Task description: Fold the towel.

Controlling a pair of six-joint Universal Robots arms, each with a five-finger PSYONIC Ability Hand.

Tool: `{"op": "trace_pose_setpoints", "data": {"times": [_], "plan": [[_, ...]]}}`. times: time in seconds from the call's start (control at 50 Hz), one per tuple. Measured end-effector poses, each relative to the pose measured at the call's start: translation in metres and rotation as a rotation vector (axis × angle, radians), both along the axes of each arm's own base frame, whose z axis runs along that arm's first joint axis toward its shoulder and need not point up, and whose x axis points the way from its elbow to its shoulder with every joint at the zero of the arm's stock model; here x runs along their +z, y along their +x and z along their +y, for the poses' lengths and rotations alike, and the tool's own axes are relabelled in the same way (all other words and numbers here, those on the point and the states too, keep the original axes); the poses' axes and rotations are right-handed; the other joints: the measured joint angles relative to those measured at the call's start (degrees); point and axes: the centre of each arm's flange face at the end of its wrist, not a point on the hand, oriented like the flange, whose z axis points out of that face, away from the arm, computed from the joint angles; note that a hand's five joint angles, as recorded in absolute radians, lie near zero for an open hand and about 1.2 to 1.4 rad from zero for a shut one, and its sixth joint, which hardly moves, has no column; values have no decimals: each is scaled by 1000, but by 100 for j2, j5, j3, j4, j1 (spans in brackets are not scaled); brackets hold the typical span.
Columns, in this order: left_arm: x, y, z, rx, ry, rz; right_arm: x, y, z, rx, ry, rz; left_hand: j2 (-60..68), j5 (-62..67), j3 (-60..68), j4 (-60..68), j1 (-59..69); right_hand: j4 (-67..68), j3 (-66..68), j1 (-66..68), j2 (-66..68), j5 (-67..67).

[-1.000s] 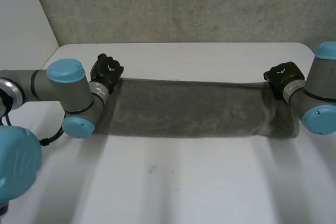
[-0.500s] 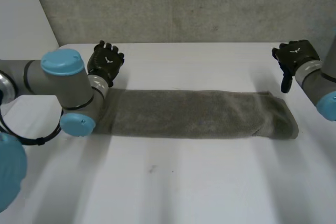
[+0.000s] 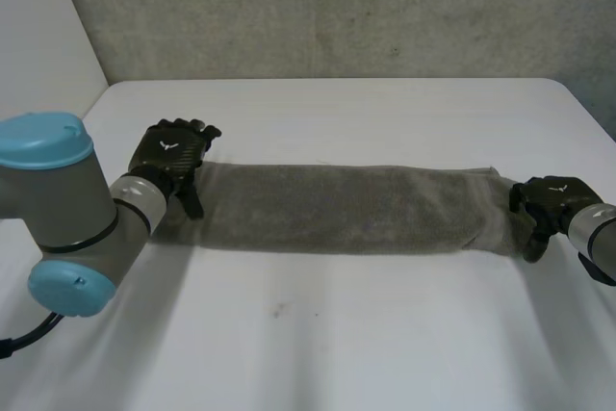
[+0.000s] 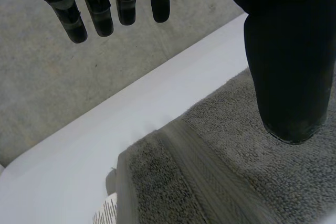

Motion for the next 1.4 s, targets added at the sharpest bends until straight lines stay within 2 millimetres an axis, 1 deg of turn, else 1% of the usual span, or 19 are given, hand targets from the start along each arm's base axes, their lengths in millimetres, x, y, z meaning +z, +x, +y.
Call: {"op": "trace_pose_setpoints", "data": {"times": [0.12, 0.18, 0.28, 0.52, 0.62, 0.68, 0.74, 0.78, 0.8, 0.84, 0.88, 0.9, 0.92, 0.96, 1.02, 1.1, 1.2, 1.3, 1.4], "plan": [[-3, 4, 2, 15, 7, 24, -13, -2, -8, -8, -12, 5, 0, 0, 0, 0, 0, 3375, 3358, 3411, 3420, 3302], [-5, 5, 3, 16, 8, 23, -14, -4, -12, -14, -22, 14, 0, 0, 0, 0, 0, 4545, 4490, 4561, 4527, 4479], [-8, 5, 5, 14, 10, 19, -7, -14, -25, -49, -82, 56, 0, 0, 0, 0, 0, 4730, 4592, 4653, 4582, 4584], [-3, 7, 11, 14, 4, 19, 30, -92, -67, -162, -242, 369, 0, 0, 0, 0, 0, 4730, 4590, 4658, 4582, 4581], [-1, 8, 13, 14, 2, 20, 47, -94, -75, -160, -297, 408, 0, 0, 0, -1, 0, 4730, 4590, 4664, 4582, 4585], [0, 8, 14, 14, -1, 21, 63, -76, -76, -128, -352, 394, 0, 0, 0, -1, 0, 4730, 4590, 4669, 4582, 4585], [0, 8, 14, 14, -2, 21, 80, -33, -70, -43, -424, 356, 0, 0, 0, -1, 0, 4730, 4590, 4679, 4582, 4585], [-1, 8, 14, 14, -2, 21, 92, 7, -59, 43, -474, 319, 0, 0, 0, -1, 0, 4730, 4590, 4679, 4584, 4585], [-1, 8, 14, 15, -2, 21, 94, 16, -56, 63, -485, 311, 0, -1, 0, -1, 0, 4730, 4590, 4680, 4597, 4585], [-1, 8, 14, 14, -1, 21, 98, 66, -35, 183, -522, 270, 0, 0, 0, -1, 0, 4730, 4590, 4688, 4615, 4591], [-1, 8, 14, 15, -1, 21, 96, 95, -20, 255, -535, 250, 0, 0, 0, -1, 0, 4730, 4590, 4688, 4615, 4601], [-1, 9, 14, 15, 0, 21, 93, 123, -3, 330, -543, 231, 0, 0, 0, -1, 0, 4730, 4590, 4688, 4615, 4601], [-2, 9, 14, 15, 0, 20, 91, 132, 3, 357, -545, 224, 0, -1, 0, -1, 0, 4730, 4590, 4689, 4615, 4600], [-2, 9, 15, 15, 1, 20, 77, 175, 36, 482, -542, 199, 0, 0, 0, -1, 0, 4730, 4590, 4689, 4615, 4602], [-3, 9, 15, 16, -1, 20, 54, 219, 75, 618, -530, 176, 0, 0, 0, -1, 0, 4730, 4590, 4689, 4615, 4602], [-3, 9, 15, 15, -4, 20, 29, 252, 109, 728, -517, 159, 0, 0, 0, -1, 0, 4730, 4590, 4690, 4615, 4602], [-3, 8, 14, 15, -12, 21, 2, 276, 134, 806, -500, 146, 0, -1, 0, -1, 0, 4730, 4590, 4690, 4615, 4602], [-3, 8, 13, 15, -22, 23, -10, 285, 144, 840, -488, 137, 0, 0, 0, -1, 0, 4730, 4590, 4696, 4615, 4602], [-2, 8, 12, 16, -28, 25, -6, 288, 145, 843, -480, 100, 0, 0, 0, -1, 0, 4730, 4587, 4693, 4612, 4601]]}}
